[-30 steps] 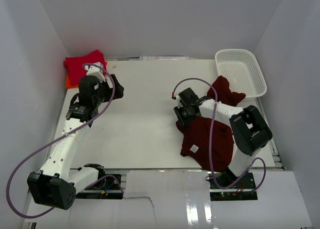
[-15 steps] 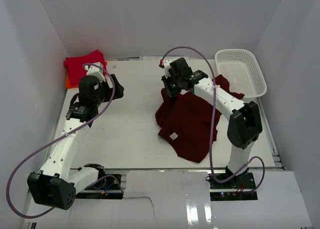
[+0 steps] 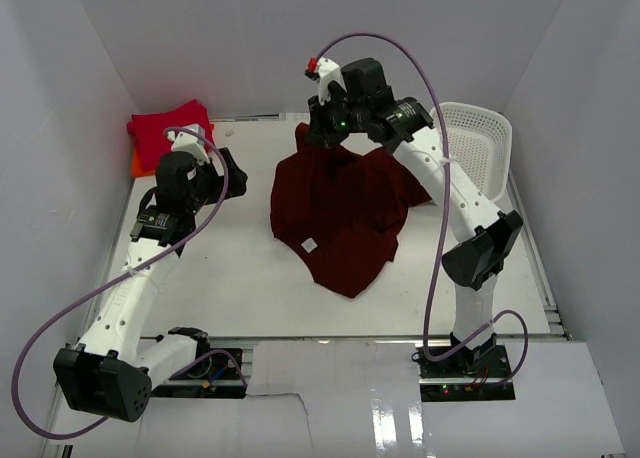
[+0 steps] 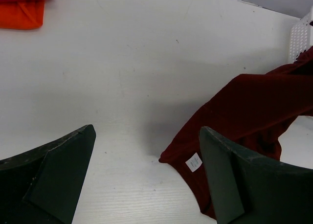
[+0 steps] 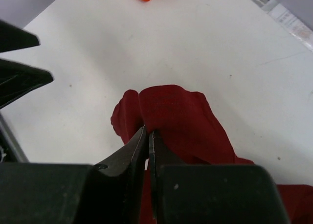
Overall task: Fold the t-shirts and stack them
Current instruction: Flatten out the tshirt
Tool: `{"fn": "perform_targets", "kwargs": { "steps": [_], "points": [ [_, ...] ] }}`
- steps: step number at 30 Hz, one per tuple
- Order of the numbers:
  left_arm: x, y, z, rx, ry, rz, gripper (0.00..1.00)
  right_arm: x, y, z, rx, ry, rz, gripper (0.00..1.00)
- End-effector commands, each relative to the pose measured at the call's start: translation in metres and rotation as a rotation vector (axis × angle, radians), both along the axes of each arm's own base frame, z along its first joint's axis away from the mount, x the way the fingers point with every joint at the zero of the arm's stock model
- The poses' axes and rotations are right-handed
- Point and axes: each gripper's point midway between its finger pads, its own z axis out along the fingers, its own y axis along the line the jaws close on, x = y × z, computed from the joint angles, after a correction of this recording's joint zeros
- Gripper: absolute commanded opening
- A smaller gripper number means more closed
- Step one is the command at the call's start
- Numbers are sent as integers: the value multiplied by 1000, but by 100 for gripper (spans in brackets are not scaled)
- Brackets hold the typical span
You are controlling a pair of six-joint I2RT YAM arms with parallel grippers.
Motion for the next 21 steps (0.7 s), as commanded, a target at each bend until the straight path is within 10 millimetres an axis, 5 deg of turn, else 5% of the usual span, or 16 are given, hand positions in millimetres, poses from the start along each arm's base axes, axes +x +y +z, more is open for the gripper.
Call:
{"fn": "perform_targets", "kwargs": {
  "steps": [1,6,16,21],
  "points": [
    [-2,0,9,-22,-24,0,98,-42,7,42,97,-40,131,11],
    [-4,-23,9,-71,-45,-123,98,-60,9,52,103,-71,163,11],
    [-27,-76,19,-145,-234,-492,98,-64,2,39,73,-56,155,11],
    [-36,-94,24,-198,-283,-611,88,-64,1,32,62,-46,152,11]
  ]
}}
